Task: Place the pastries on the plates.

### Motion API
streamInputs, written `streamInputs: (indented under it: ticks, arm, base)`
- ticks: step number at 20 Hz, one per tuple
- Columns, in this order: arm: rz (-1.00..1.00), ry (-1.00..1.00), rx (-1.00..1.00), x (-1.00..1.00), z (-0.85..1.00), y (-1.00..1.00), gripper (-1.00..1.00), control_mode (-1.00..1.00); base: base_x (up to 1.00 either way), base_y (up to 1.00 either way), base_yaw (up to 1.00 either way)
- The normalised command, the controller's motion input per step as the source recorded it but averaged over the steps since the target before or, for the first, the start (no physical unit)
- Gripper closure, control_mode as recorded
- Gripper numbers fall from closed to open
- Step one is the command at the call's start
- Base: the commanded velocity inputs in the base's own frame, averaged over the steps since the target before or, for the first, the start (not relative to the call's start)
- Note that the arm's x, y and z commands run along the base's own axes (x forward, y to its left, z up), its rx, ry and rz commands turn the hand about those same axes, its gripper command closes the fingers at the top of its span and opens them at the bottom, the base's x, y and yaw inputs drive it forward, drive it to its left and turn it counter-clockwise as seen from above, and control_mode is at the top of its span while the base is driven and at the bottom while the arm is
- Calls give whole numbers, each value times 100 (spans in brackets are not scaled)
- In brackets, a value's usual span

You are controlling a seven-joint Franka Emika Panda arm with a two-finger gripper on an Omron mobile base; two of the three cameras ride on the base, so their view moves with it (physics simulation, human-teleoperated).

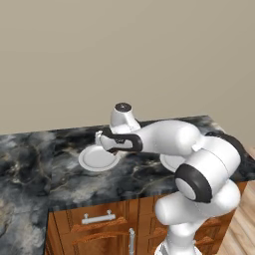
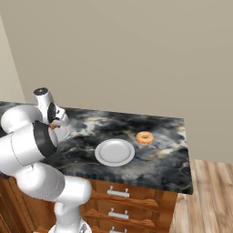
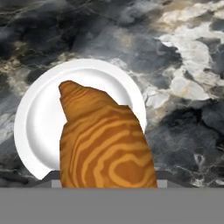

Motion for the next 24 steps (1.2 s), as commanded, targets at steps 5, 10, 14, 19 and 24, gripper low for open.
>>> streamInputs:
  ticks: [5,10,14,19,24]
  arm:
    - [1,1,0,0,-33,37,100,-100]
    - [0,0,0,0,-43,22,100,-100]
    - [0,-1,0,4,-30,10,100,-100]
    - [0,-3,0,15,-10,2,100,-100]
    - [0,0,0,42,0,0,100,-100]
  base:
    - [0,0,0]
    - [0,0,0]
    - [0,0,0]
    - [0,0,0]
    - [0,0,0]
